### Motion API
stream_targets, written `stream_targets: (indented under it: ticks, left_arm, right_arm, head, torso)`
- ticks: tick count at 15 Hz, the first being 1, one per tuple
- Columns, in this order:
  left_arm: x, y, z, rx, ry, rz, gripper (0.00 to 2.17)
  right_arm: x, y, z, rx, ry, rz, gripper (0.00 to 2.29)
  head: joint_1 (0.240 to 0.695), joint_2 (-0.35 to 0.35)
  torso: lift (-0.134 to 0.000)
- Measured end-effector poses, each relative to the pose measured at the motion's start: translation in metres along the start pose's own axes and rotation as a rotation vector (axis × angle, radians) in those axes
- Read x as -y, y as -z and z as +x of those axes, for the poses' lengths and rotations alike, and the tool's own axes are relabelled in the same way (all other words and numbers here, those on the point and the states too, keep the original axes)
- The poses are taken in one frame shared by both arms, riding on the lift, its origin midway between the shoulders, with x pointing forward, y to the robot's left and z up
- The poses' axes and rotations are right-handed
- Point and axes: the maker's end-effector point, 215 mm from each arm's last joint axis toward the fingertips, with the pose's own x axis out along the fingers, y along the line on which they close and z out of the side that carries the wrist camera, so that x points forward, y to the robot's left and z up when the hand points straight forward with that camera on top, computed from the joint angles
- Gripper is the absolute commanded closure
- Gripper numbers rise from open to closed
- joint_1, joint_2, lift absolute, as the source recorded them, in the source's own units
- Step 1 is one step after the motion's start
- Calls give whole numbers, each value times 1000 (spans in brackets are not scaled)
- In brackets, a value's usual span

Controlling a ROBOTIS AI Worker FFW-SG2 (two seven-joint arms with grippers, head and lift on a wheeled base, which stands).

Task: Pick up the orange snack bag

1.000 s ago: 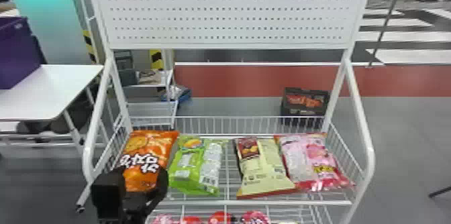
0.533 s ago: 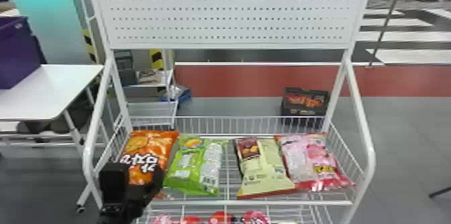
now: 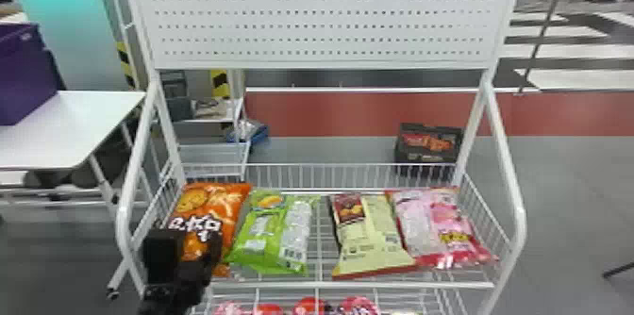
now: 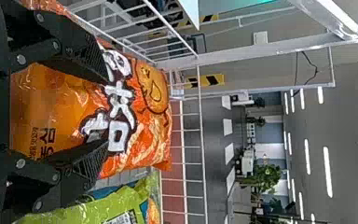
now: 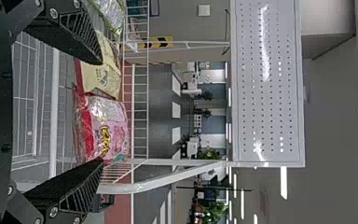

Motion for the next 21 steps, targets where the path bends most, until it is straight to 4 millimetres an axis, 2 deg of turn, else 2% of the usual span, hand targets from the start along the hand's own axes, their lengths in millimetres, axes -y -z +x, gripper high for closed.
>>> stream_targets:
  ticks: [1, 2, 7, 9, 12, 15, 21]
  left_arm:
    - [-1, 1, 0, -2, -2, -1, 1386]
    - [-1, 2, 0, -4, -4, -3, 1420]
    - [-5, 9, -6, -14, -2, -7, 1423]
    - [-3, 7, -13, -6, 4, -13, 1423]
    - [2, -6, -23, 20, 15, -31, 1423]
    - [9, -28, -37, 63, 26, -58, 1423]
    - [-2, -69, -88, 168, 21, -113, 1423]
  right_arm:
    - [0, 0, 0, 0, 0, 0, 140]
    - [0, 0, 1, 0, 1, 0, 140]
    - [0, -1, 2, 3, 1, 0, 140]
    - [0, -1, 2, 4, 0, 0, 140]
    - [0, -1, 2, 4, 0, 1, 140]
    - [0, -1, 2, 4, -1, 2, 140]
    - [-2, -1, 3, 4, -5, 6, 140]
  head:
    - [499, 0]
    - [499, 0]
    - [499, 0]
    - [499, 0]
    - [499, 0]
    - [499, 0]
    - [499, 0]
  torso:
    - [0]
    - [0]
    - [0]
    - [0]
    - [0]
    - [0]
    - [0]
